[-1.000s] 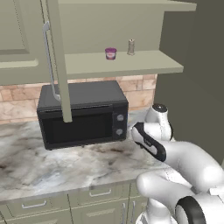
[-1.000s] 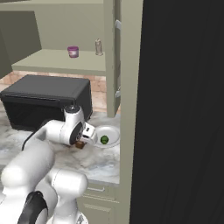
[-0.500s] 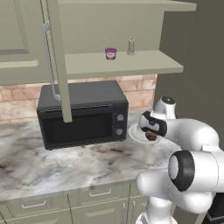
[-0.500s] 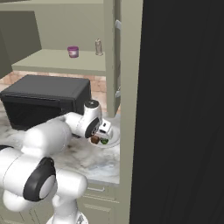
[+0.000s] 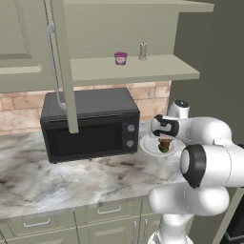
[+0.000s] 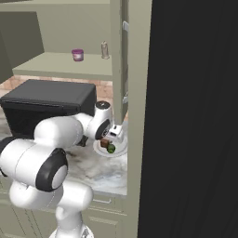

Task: Pick the avocado and bread from the counter and place them on the plate. Then pick the jam from the cabinet and place it next to the plate. Lastly close the cabinet door.

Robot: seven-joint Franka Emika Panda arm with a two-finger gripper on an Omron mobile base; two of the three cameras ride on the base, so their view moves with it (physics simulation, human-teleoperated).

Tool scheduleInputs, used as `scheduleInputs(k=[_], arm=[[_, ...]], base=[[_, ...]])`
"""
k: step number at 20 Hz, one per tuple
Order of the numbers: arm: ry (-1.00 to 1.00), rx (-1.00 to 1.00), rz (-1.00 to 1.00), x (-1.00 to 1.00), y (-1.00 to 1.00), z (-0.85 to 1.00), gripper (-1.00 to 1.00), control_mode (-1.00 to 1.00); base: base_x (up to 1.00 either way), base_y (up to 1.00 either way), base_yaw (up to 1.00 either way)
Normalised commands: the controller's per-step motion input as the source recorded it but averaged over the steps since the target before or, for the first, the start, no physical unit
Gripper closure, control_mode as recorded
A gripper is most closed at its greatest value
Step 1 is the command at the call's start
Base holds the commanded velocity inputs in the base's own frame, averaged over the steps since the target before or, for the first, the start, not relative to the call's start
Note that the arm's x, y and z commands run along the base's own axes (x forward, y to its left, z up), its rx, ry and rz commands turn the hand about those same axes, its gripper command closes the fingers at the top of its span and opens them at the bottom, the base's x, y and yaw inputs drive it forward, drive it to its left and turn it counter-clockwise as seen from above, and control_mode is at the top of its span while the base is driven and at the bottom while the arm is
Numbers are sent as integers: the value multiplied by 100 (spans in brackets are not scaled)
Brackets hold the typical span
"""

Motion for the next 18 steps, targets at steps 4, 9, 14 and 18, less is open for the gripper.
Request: scheduleInputs(k=[4,9,14,18], arm=[[0,0,0,14,-17,0,100,-100],[0,0,0,20,-22,0,100,-100],[0,0,0,42,-8,0,100,-100],[0,0,0,38,-11,-5,100,-100]], base=[[0,0,0],[0,0,0],[0,0,0],[0,0,0]])
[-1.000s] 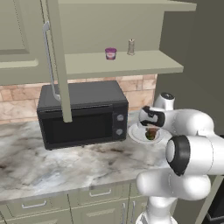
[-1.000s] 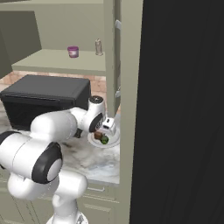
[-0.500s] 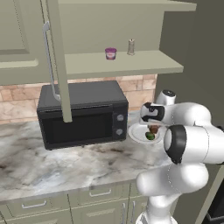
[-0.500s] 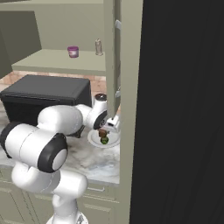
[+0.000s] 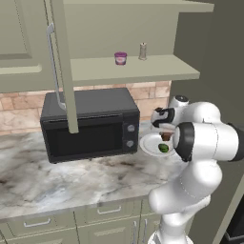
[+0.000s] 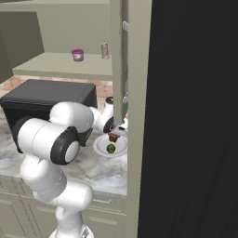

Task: Pick the avocado and bread from the counter and place them on the plate. Then pick the jam from the cabinet and place it next to the plate. Lastly close the cabinet door.

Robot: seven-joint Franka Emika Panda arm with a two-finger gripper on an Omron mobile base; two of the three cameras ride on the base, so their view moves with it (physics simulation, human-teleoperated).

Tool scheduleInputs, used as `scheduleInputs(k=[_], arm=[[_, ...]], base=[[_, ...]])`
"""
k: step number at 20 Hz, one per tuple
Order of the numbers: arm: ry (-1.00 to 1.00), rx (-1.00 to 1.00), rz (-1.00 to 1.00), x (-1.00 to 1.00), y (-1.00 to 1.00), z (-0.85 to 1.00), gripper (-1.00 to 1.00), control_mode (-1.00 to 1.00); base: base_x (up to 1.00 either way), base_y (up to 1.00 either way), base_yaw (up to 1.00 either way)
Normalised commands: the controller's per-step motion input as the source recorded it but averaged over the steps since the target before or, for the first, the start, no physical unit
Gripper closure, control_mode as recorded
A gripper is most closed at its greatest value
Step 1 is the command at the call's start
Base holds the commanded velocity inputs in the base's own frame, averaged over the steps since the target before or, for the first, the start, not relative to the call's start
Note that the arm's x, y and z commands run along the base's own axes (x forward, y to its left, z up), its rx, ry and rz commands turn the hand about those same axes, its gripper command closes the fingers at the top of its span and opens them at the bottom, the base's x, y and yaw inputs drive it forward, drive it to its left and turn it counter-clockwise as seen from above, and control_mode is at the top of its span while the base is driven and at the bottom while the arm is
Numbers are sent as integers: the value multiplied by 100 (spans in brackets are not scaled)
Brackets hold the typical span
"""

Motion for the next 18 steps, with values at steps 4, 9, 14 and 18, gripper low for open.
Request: scheduleInputs(k=[4,9,14,18], arm=[[0,0,0,15,-1,-33,100,-100],[-1,0,0,23,0,-24,100,-100],[0,1,0,34,0,0,100,-100],[0,0,0,19,0,-2,-100,-100]], base=[[0,0,0],[0,0,0],[0,0,0],[0,0,0]])
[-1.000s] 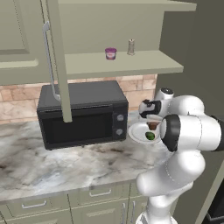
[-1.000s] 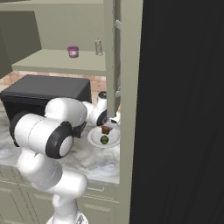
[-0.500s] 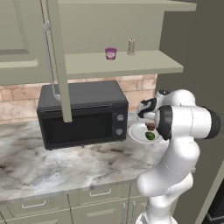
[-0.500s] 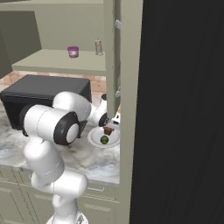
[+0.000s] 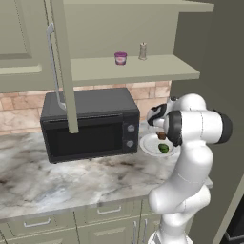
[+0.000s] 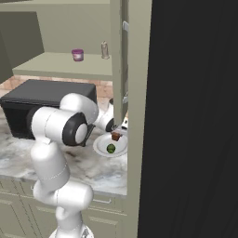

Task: Pick the avocado and bread from the counter and place them on the plate. Then pick the jam from the cabinet and place it next to the plate. Lastly close the cabinet door.

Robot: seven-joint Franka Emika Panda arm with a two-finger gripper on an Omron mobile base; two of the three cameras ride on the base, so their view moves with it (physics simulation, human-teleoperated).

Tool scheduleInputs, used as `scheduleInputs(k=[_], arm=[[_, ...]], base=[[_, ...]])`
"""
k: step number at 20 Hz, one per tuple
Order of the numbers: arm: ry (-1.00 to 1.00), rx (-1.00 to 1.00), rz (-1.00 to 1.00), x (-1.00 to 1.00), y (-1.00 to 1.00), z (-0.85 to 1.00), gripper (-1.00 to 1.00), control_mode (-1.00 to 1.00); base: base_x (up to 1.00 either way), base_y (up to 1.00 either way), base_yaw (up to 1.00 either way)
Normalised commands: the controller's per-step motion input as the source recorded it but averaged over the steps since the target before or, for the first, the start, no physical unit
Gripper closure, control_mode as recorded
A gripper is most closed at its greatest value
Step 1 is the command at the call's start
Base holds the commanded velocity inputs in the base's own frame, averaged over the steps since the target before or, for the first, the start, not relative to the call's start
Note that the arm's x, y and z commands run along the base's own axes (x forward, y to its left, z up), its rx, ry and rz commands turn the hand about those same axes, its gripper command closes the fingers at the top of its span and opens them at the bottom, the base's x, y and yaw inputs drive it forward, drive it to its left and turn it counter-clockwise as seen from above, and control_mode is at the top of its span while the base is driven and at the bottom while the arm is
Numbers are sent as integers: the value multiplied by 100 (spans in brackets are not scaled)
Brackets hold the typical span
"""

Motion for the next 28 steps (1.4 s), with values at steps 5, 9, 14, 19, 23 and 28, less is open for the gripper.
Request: scheduleInputs(k=[5,9,14,19,23,28], arm=[[0,1,0,2,-1,-6,-100,-100],[0,1,0,0,0,-10,-100,-100],[-5,0,0,0,-5,8,-100,-100],[-11,0,0,-17,-4,63,-100,-100],[-4,0,0,-31,7,14,-100,-100],[-2,0,0,-51,2,17,-100,-100]], base=[[0,0,0],[0,0,0],[0,0,0],[0,0,0],[0,0,0],[0,0,0]])
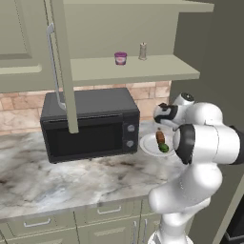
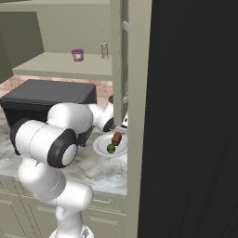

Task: Pick the avocado and bread from the counter and place them on the plate. Then pick the jam from the cabinet and place it next to the plate. Lastly close the cabinet door.

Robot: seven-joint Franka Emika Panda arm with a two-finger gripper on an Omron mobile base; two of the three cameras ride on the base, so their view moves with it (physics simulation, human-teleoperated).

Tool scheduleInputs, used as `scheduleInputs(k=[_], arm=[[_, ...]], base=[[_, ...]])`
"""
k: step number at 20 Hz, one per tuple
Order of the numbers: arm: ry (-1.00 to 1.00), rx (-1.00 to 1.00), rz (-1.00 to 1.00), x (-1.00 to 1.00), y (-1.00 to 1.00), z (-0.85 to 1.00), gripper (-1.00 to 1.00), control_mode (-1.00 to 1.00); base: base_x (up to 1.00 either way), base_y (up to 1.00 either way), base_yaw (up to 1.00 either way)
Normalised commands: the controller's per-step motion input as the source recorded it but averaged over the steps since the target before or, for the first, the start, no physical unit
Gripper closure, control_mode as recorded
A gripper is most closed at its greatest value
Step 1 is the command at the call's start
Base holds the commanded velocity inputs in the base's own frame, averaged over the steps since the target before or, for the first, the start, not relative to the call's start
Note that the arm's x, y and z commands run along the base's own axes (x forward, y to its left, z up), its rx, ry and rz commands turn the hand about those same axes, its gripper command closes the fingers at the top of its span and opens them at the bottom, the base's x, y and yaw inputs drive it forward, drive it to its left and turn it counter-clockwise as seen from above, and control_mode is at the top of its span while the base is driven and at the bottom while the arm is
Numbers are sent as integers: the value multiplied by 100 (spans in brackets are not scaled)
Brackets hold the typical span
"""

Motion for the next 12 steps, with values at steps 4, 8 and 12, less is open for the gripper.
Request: scheduleInputs(k=[4,8,12], arm=[[-1,0,0,-64,12,21,-100,-100],[-3,0,0,-65,15,33,-100,-100],[-5,0,0,-71,8,41,-100,-100]], base=[[0,0,0],[0,0,0],[0,0,0]])
